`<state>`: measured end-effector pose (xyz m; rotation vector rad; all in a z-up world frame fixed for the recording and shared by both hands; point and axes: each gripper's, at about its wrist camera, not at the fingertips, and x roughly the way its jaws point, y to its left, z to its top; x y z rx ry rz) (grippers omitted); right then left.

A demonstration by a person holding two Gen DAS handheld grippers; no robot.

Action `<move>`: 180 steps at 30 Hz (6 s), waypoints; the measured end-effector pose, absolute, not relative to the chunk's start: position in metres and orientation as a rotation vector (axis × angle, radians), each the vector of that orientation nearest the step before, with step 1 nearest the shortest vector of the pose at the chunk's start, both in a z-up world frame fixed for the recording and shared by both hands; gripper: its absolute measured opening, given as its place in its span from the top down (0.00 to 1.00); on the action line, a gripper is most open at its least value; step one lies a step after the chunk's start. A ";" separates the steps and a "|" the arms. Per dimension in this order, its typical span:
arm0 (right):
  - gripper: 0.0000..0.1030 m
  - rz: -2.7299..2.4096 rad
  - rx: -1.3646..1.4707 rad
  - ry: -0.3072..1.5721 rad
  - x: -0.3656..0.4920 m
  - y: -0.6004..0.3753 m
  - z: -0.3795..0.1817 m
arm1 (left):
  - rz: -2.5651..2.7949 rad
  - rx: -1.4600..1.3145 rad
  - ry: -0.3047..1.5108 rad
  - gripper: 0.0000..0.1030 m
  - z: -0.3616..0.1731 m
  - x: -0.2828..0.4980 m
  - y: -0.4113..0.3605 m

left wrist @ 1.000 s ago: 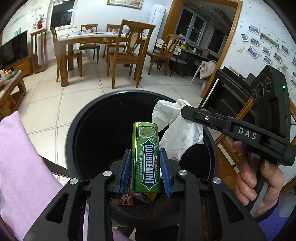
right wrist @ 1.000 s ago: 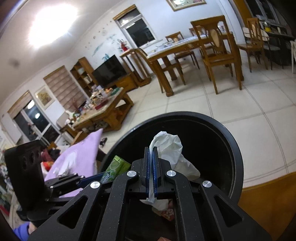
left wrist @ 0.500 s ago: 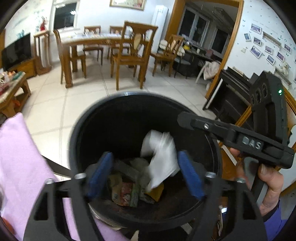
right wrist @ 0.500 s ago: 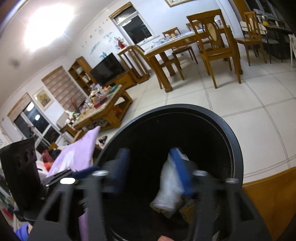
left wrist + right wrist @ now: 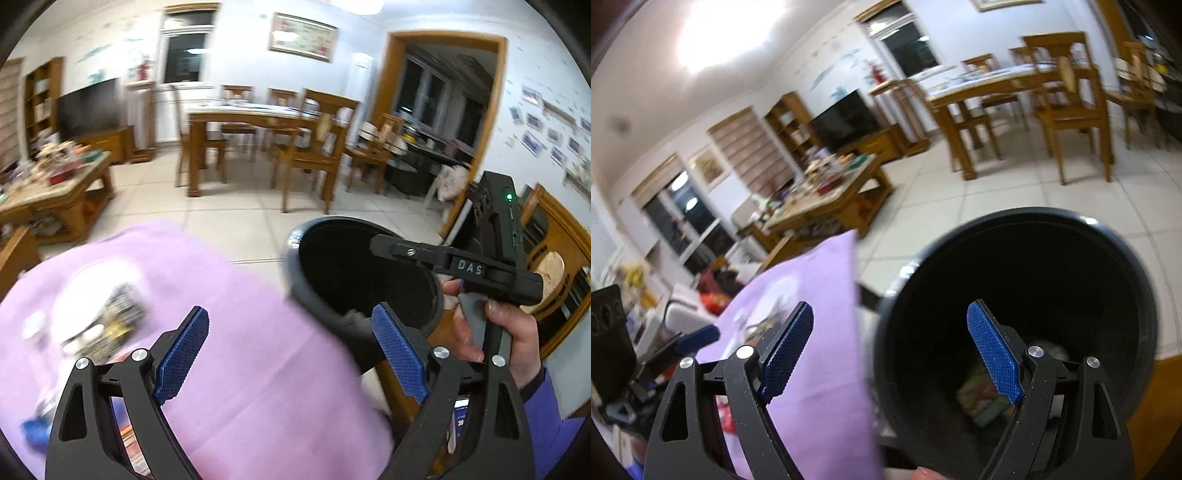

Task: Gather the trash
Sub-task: 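Grasp the blue-green milk carton with the left tool while the right tool grasps the red carton, then carry both cartons over the black bin and open both tools to drop them, then grasp the white cup with the left tool while the right tool grasps the battery card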

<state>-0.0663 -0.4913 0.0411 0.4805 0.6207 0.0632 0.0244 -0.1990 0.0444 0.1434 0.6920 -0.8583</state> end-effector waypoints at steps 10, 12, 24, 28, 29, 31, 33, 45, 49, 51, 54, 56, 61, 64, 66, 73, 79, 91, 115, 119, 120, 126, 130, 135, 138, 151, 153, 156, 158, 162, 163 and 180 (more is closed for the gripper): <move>0.18 0.281 0.320 0.774 -0.022 -0.313 0.032 | -0.557 0.098 0.771 0.13 0.018 0.015 -0.028; 0.18 0.300 0.296 0.799 -0.016 -0.282 0.027 | -0.549 0.111 0.786 0.13 0.011 0.005 -0.017; 0.18 0.302 0.094 0.978 -0.014 -0.205 -0.005 | -0.550 0.174 0.862 0.31 -0.045 0.000 0.009; 0.18 0.275 0.073 1.018 -0.015 -0.202 -0.019 | -0.556 0.153 0.868 0.48 -0.048 0.004 0.012; 0.18 0.276 0.070 1.021 -0.015 -0.201 -0.021 | -0.551 0.152 0.863 0.50 -0.048 0.004 0.013; 0.19 0.277 0.054 1.017 -0.017 -0.198 -0.022 | -0.555 0.140 0.863 0.50 -0.048 0.005 0.015; 0.45 0.276 0.029 1.017 -0.017 -0.196 -0.023 | -0.562 0.131 0.853 0.50 -0.045 0.004 0.016; 0.49 0.314 0.113 0.825 -0.031 -0.227 0.016 | -0.567 0.098 0.709 0.50 0.001 -0.006 0.000; 0.49 0.288 0.191 0.714 -0.044 -0.260 0.041 | -0.581 0.102 0.646 0.50 0.021 -0.007 -0.025; 0.49 0.268 0.244 0.663 -0.051 -0.284 0.052 | -0.596 0.106 0.624 0.50 0.027 -0.008 -0.038; 0.49 0.239 0.292 0.615 -0.060 -0.316 0.062 | -0.628 0.119 0.594 0.50 0.037 -0.008 -0.065; 0.49 0.216 0.309 0.594 -0.064 -0.337 0.067 | -0.658 0.135 0.579 0.50 0.041 -0.007 -0.086; 0.49 0.154 0.348 0.549 -0.076 -0.394 0.077 | -0.729 0.153 0.558 0.50 0.049 -0.001 -0.133; 0.49 0.110 0.375 0.522 -0.085 -0.428 0.078 | -0.764 0.165 0.550 0.50 0.050 0.001 -0.159; 0.49 0.086 0.400 0.506 -0.091 -0.450 0.077 | -0.790 0.183 0.546 0.50 0.050 0.003 -0.180; 0.49 -0.018 0.481 0.475 -0.114 -0.534 0.063 | -0.882 0.229 0.554 0.50 0.041 0.011 -0.245; 0.49 -0.084 0.522 0.471 -0.125 -0.586 0.046 | -0.936 0.250 0.588 0.50 0.024 0.020 -0.289; 0.49 -0.138 0.594 0.494 -0.126 -0.634 0.005 | -0.983 0.275 0.648 0.50 -0.005 0.035 -0.338; 0.29 -0.163 0.602 0.519 -0.115 -0.622 -0.001 | -0.973 0.299 0.636 0.20 0.004 0.029 -0.338; 0.26 -0.134 0.575 0.526 -0.104 -0.606 0.006 | -0.950 0.284 0.634 0.20 0.010 0.029 -0.307; 0.26 -0.121 0.565 0.533 -0.098 -0.596 0.008 | -0.934 0.271 0.636 0.20 0.012 0.033 -0.295; 0.26 -0.023 0.491 0.582 -0.061 -0.527 0.019 | -0.767 0.194 0.645 0.20 0.021 0.068 -0.204; 0.26 0.058 0.444 0.620 -0.025 -0.469 0.024 | -0.611 0.141 0.678 0.20 0.021 0.103 -0.135; 0.27 0.157 0.398 0.685 0.018 -0.398 0.023 | -0.468 0.110 0.746 0.20 0.010 0.143 -0.068; 0.27 0.220 0.391 0.755 0.053 -0.360 0.016 | -0.421 0.107 0.794 0.20 0.001 0.172 -0.044; 0.51 0.282 0.485 0.974 0.138 -0.309 -0.026 | -0.493 0.091 0.939 0.37 -0.040 0.232 -0.037; 0.59 0.292 0.482 0.976 0.140 -0.306 -0.029 | -0.490 0.102 0.949 0.52 -0.045 0.236 -0.039; 0.76 0.304 0.462 0.978 0.140 -0.299 -0.032 | -0.492 0.119 0.949 0.64 -0.048 0.233 -0.039; 0.84 0.317 0.456 0.979 0.140 -0.298 -0.035 | -0.491 0.121 0.946 0.64 -0.050 0.232 -0.037; 0.91 0.338 0.449 0.934 0.133 -0.294 -0.025 | -0.496 0.070 0.914 0.65 -0.046 0.230 -0.028; 0.92 0.343 0.453 0.917 0.130 -0.294 -0.020 | -0.493 0.066 0.903 0.65 -0.044 0.229 -0.027; 0.98 0.262 0.269 0.638 0.048 -0.297 0.079 | -0.560 0.004 0.621 0.64 0.047 0.146 -0.037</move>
